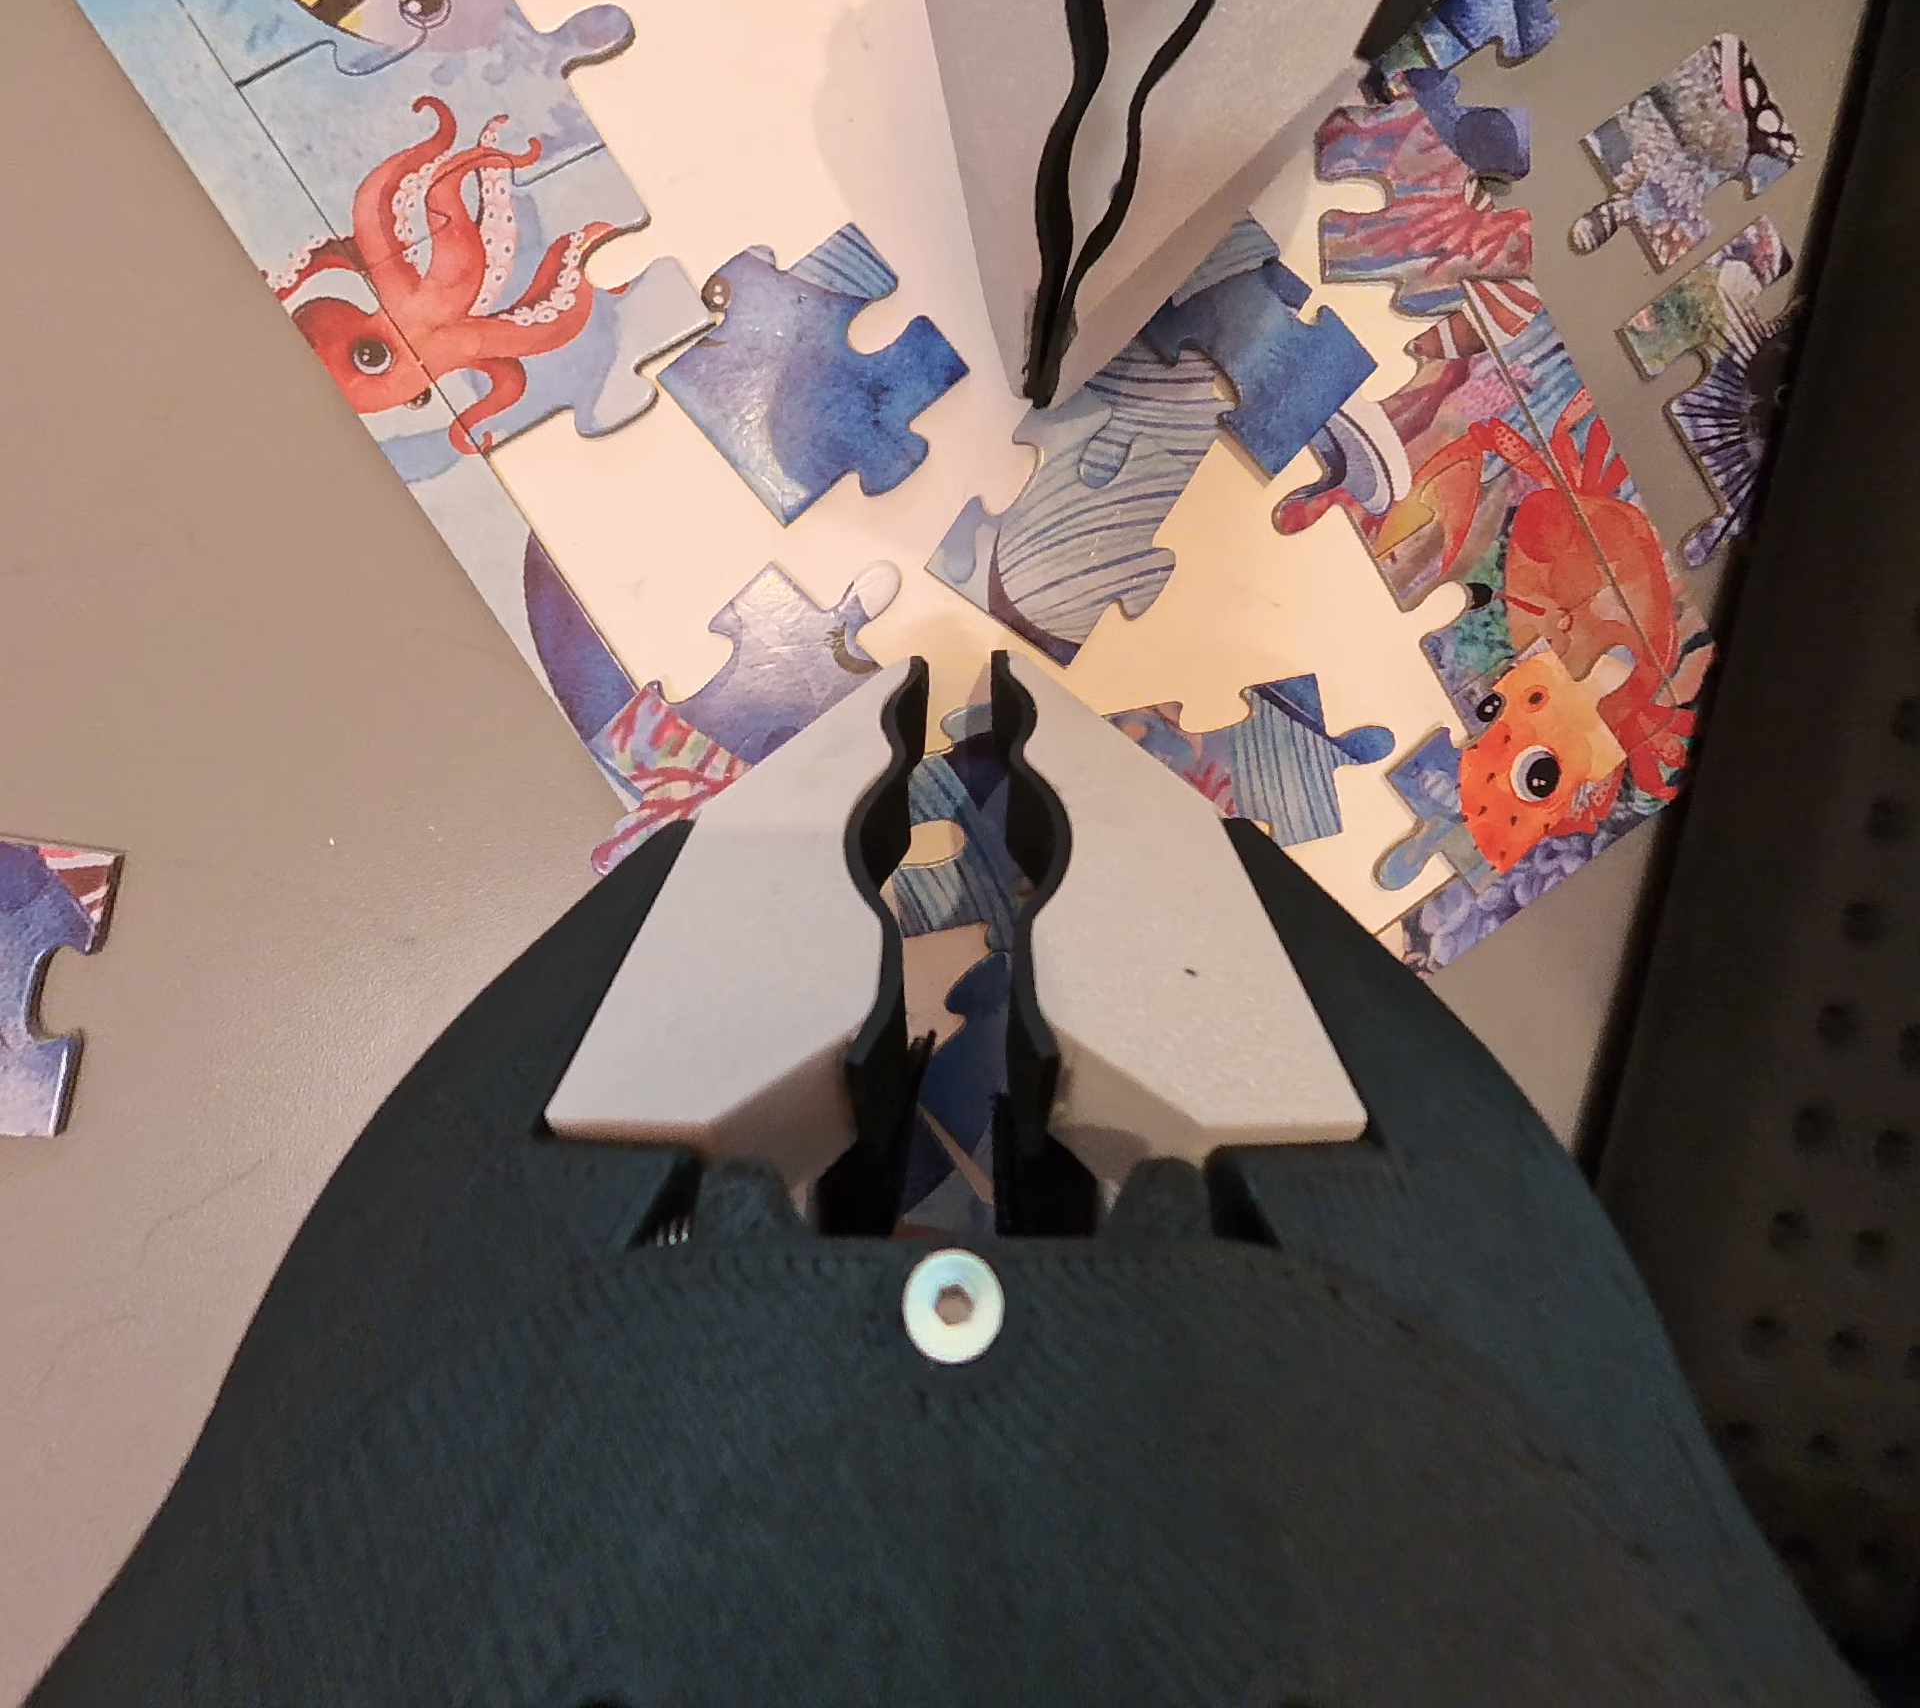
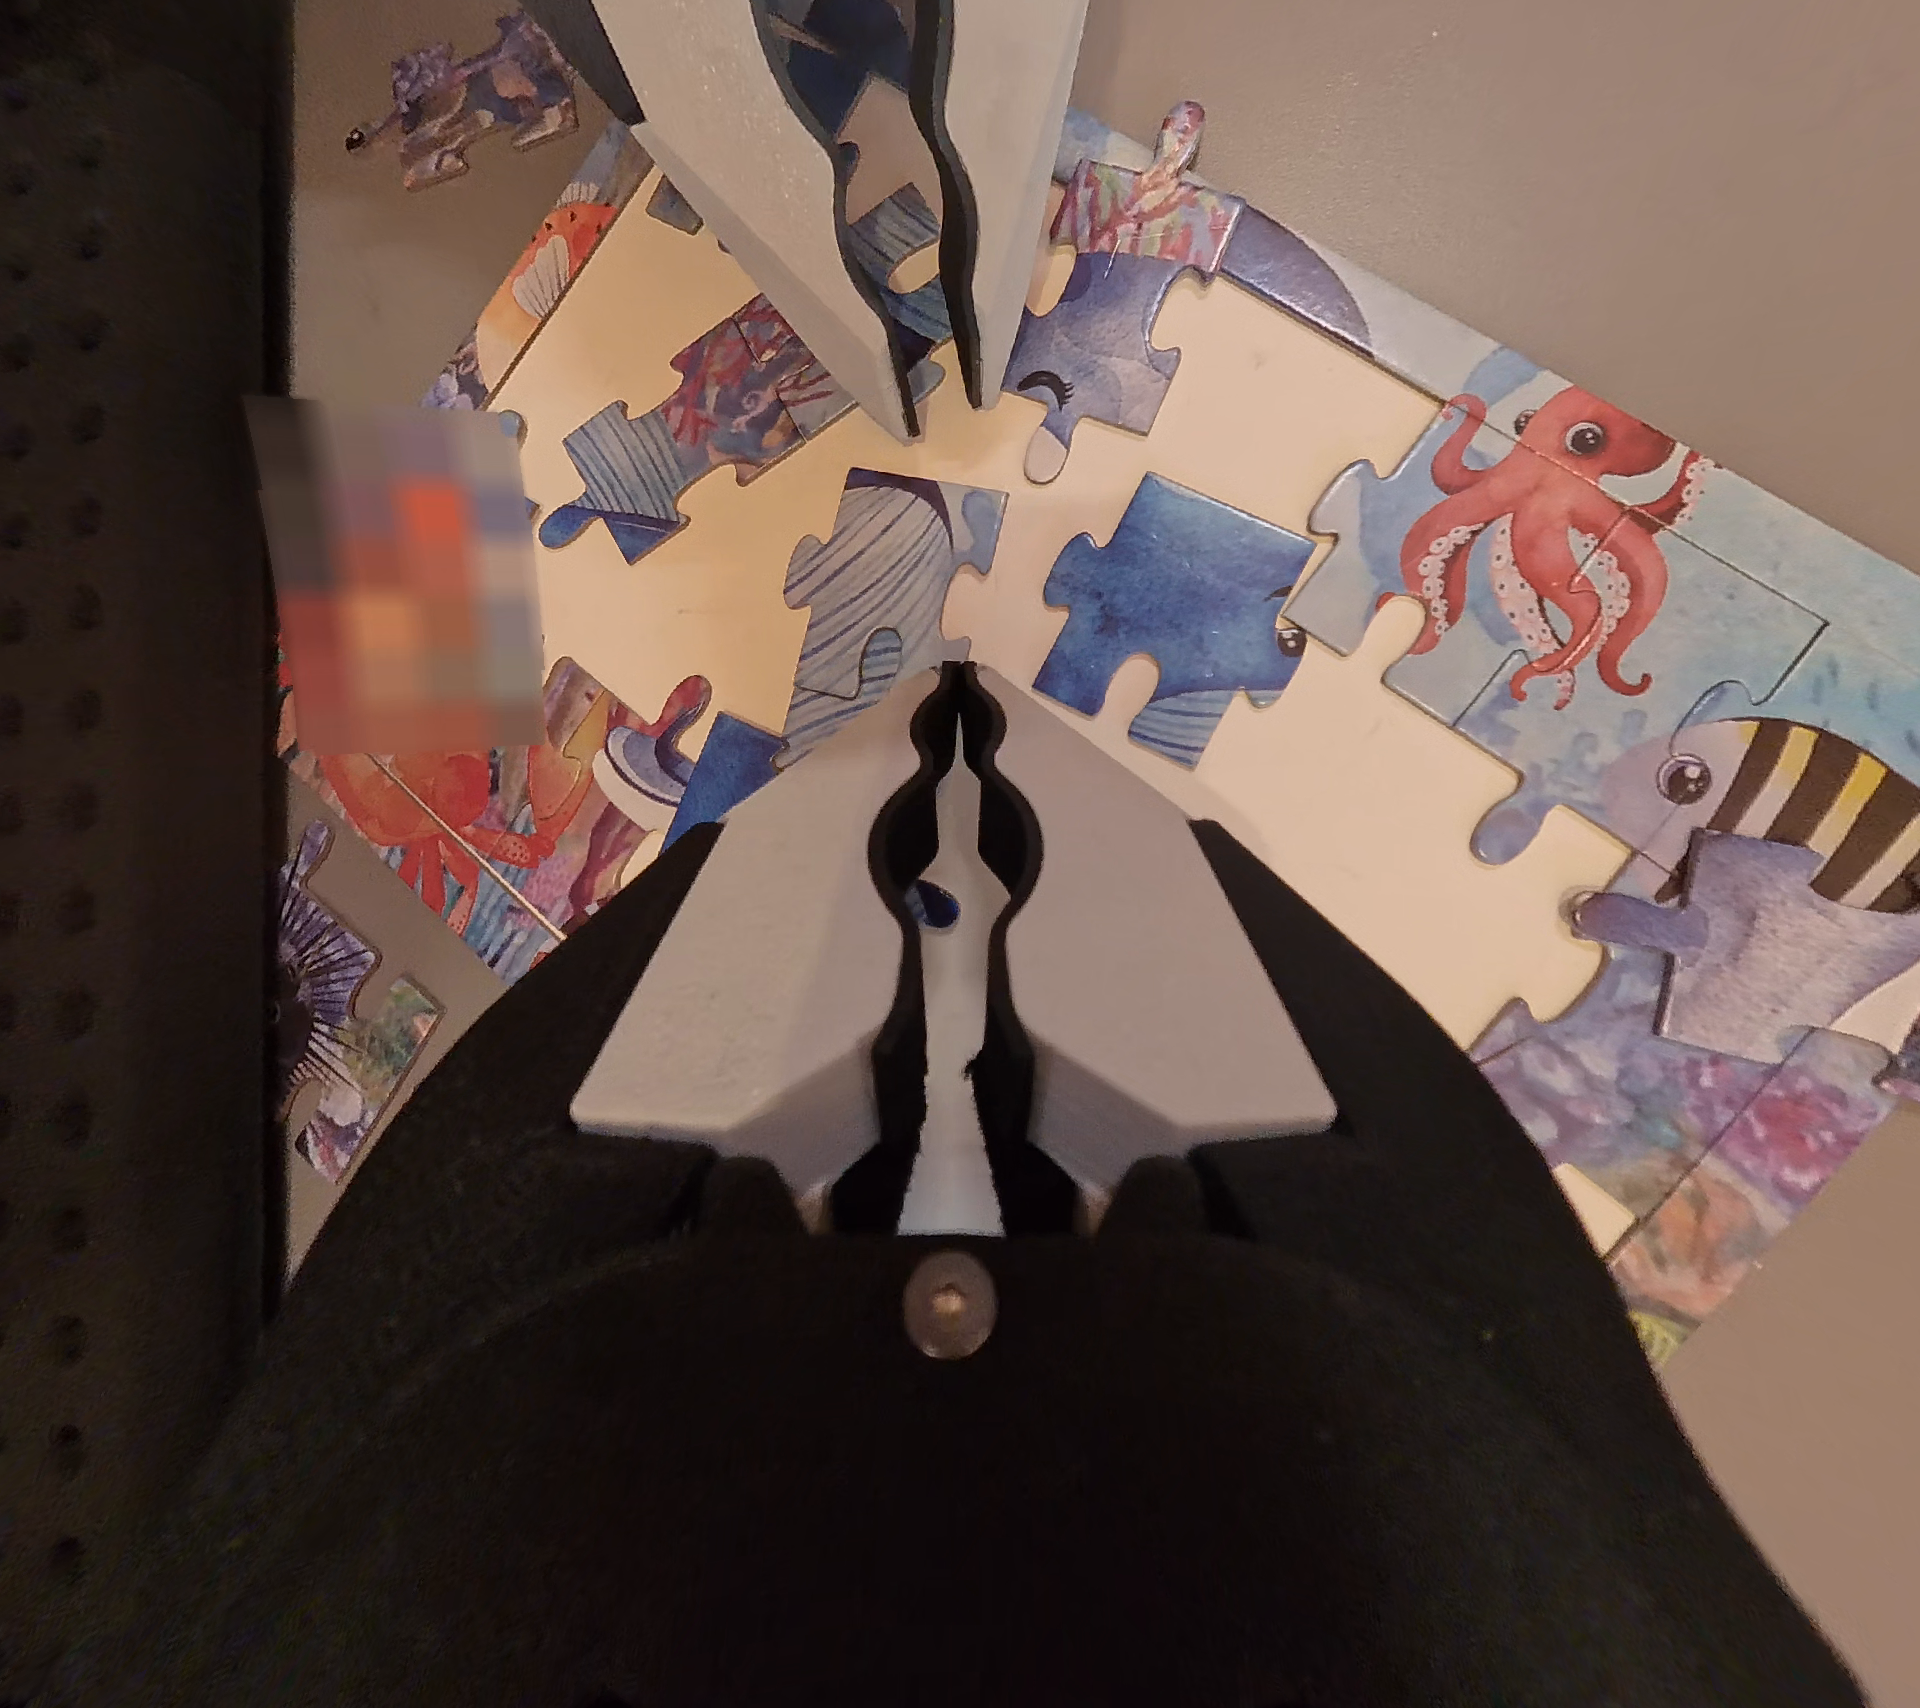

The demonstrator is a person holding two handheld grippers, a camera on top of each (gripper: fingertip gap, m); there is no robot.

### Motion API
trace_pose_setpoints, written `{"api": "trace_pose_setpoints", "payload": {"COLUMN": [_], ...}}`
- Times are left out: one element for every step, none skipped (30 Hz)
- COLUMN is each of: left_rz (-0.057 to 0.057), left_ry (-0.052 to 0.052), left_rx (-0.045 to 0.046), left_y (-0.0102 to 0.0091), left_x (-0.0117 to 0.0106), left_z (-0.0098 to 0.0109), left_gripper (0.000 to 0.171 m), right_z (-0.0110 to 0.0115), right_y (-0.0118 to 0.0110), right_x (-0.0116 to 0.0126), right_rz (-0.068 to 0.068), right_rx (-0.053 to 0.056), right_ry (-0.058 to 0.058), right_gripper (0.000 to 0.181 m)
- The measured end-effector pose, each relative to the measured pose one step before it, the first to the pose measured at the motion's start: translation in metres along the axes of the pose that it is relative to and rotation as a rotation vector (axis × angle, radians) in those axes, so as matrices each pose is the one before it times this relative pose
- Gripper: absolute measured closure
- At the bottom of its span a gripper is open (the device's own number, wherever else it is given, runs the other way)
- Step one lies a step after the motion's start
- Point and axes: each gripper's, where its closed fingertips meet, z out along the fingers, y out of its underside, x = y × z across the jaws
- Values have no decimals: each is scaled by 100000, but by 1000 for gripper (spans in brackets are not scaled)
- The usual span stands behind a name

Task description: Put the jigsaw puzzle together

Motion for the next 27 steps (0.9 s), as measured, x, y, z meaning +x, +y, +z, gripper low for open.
{"api": "trace_pose_setpoints", "payload": {"left_rz": [122, 103, 270, 197, 173, 540, 403, 195, 86, 20, 72, 55, -47, 1, 43, 21, -18, 3, 31, 2, 54, 93, 100, -9, -13, -17, 50], "left_ry": [158, 547, 285, 162, 386, 502, 191, -80, 41, 107, 28, -2, 9, 25, 31, 29, -25, -1, -21, 14, -50, -47, 6, -4, 27, 57, -93], "left_rx": [14, -37, 105, -88, -119, -5, 44, -193, -93, 190, 0, -10, -8, 50, 46, 13, 19, 68, 109, 94, 91, 158, 59, -18, 86, 129, 64], "left_y": [30, 25, 31, 17, -2, -41, -29, -8, -20, -12, -48, 23, -67, 15, 5, 10, -12, -6, -5, -16, -13, -23, -29, -3, -23, 23, -14], "left_x": [23, 144, 36, 100, 35, 177, 91, 27, 56, 13, -1, -11, -13, -16, -15, -11, 3, 0, 11, -12, -11, -44, -19, -20, 8, 13, 7], "left_z": [19, -49, 41, -64, 62, -66, 72, 31, -35, 88, 7, 33, -45, 10, -7, 27, 21, 27, -8, -42, 6, 30, 3, -14, -11, 7, 0], "left_gripper": [161, 161, 160, 160, 159, 159, 159, 159, 159, 159, 159, 159, 159, 159, 159, 159, 159, 159, 160, 160, 160, 160, 160, 160, 160, 159, 159], "right_z": [-83, -99, -62, -1, 78, 125, 70, 63, 35, 65, 19, 8, 5, 7, 0, -13, -16, 1, 12, -14, 17, 32, 23, 26, 16, 9, 6], "right_y": [-74, -33, 5, 57, 121, 87, -31, 27, 25, 129, 15, -22, -5, -13, -25, -17, -19, 16, -7, -27, -30, -38, -54, -16, -28, -46, -35], "right_x": [17, -15, -43, -91, -56, -41, -94, -147, 21, -16, 14, 6, 15, 18, 52, 49, 63, 31, -7, -18, -92, -134, -72, -118, -167, -118, -99], "right_rz": [572, 700, 606, 520, 414, -55, -677, -649, -924, -1024, -514, 7, -47, -322, -328, -176, -121, -285, -268, -240, -160, -370, -647, -447, -154, -189, -236], "right_rx": [628, 418, 223, -147, -754, -753, 120, -416, -333, -894, -189, -55, -19, 3, 43, 37, 104, 46, -1, 133, 67, 73, 103, -86, 109, 304, 170], "right_ry": [-284, -527, -569, -721, -492, -172, -151, -412, 702, 397, 452, 114, 80, 255, 435, 291, 355, 151, 18, 10, -458, -596, -120, -380, -918, -621, -516], "right_gripper": [181, 181, 178, 173, 165, 161, 160, 162, 167, 173, 175, 175, 175, 176, 177, 179, 181, 181, 181, 181, 181, 181, 181, 181, 181, 181, 181]}}
